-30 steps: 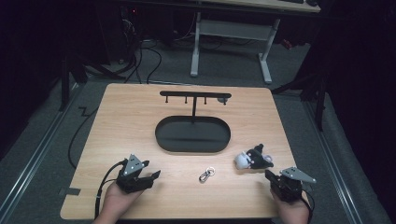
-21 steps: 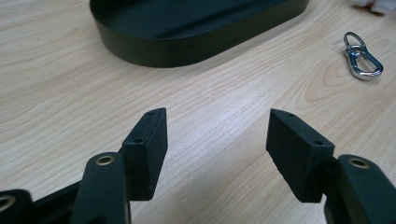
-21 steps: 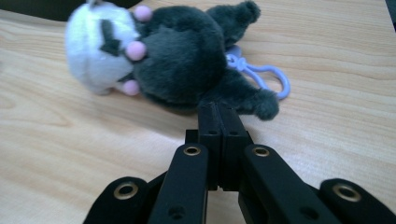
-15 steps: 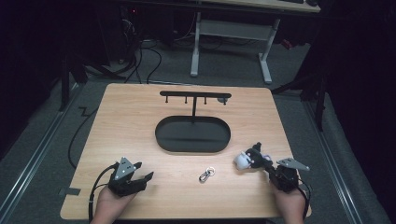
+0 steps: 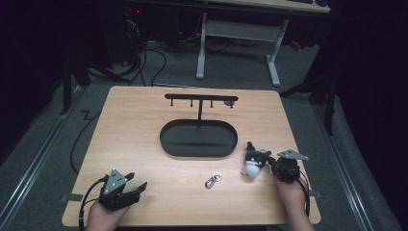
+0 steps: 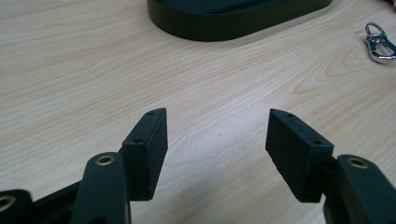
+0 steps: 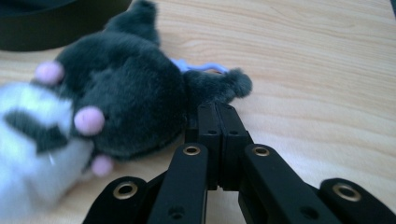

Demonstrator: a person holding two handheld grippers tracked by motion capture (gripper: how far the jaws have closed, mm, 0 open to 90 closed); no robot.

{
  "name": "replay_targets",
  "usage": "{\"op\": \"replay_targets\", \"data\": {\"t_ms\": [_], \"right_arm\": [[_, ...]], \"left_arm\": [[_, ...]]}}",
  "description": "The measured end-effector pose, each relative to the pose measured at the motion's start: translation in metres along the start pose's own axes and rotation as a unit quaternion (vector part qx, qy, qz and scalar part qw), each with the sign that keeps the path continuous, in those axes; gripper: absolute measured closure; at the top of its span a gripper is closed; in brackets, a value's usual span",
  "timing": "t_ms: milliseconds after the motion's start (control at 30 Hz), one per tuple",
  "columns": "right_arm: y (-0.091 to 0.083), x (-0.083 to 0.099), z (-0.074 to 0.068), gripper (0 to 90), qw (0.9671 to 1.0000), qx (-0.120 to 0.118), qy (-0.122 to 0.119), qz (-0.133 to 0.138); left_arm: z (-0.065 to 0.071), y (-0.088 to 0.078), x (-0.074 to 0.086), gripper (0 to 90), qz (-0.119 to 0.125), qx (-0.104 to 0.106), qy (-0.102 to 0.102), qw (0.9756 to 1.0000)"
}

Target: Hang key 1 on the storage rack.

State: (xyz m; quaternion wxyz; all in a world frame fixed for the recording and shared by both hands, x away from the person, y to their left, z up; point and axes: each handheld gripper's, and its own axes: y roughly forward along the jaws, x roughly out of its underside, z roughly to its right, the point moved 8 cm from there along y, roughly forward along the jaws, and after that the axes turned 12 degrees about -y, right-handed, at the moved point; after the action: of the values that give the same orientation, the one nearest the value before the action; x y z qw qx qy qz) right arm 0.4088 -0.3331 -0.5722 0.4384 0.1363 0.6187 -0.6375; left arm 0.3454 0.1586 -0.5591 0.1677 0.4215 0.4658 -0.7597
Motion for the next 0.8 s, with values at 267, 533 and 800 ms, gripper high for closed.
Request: {"op": "replay_targets", "data": {"t_ms": [267,533,800], "right_arm": [[-0.016,-0.009,-0.006,90.0,0.9996,0.005,0.004,0.026],[-0.057,-0.029,-0.048,90.0,0.9953,-0.037,-0.009,0.089],[-0.043,-0.037,-0.089,90.0,0.9926,-0.084,-0.036,0.081]], "left_arm": [[-0.006,-0.004,-0.003,39.7,0.012,-0.003,-0.011,0.9999],[-0.003,0.008,-0.006,39.5,0.004,0.001,0.003,1.0],[-0.003,0.008,-0.006,39.3,0.005,0.002,0.002,1.0]]}}
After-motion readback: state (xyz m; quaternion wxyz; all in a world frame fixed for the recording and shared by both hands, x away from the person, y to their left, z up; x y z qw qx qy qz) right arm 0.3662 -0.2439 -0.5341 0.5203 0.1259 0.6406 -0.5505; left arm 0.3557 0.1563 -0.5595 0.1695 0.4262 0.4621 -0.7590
